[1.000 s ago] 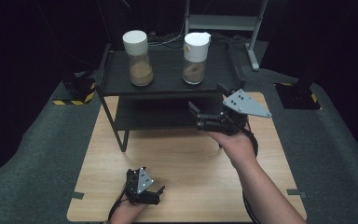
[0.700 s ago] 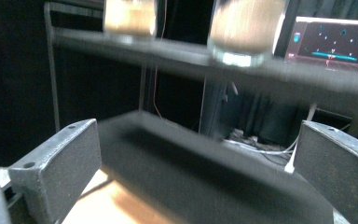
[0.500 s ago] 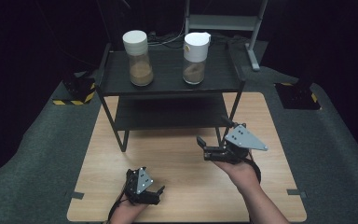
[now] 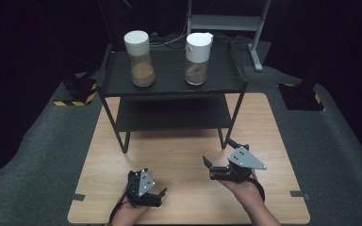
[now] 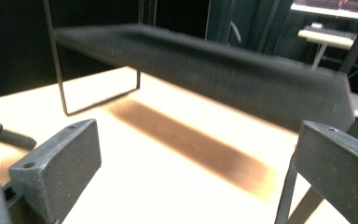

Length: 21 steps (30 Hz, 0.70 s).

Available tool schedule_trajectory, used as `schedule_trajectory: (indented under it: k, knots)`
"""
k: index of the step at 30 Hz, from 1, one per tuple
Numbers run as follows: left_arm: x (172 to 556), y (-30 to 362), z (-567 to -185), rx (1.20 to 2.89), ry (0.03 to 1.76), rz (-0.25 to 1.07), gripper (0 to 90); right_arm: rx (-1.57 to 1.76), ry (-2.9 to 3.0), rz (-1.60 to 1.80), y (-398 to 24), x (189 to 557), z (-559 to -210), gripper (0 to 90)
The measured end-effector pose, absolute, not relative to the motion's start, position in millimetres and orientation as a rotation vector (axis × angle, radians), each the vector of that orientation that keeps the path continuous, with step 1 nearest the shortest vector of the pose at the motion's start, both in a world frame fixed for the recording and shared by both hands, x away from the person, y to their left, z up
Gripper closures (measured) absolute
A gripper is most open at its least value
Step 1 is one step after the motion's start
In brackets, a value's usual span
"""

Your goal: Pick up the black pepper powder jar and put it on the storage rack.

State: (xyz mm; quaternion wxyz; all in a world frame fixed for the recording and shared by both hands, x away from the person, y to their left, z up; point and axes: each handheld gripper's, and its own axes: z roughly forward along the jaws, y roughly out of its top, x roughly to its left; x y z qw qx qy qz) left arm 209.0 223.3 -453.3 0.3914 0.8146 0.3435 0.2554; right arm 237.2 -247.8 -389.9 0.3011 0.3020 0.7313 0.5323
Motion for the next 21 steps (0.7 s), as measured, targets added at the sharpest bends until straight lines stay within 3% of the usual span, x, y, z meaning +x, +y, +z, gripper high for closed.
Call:
schedule_trajectory:
  k: [10,21]
  knots:
    - [208,222,-453,2.074,0.87,0.655,1.3,0.867,2.02,1.294,-252,230,-431,0.0]
    - [208,221,-453,2.082,0.86,0.662,1.3,0.919,2.056,1.166,-259,225,-451,0.0]
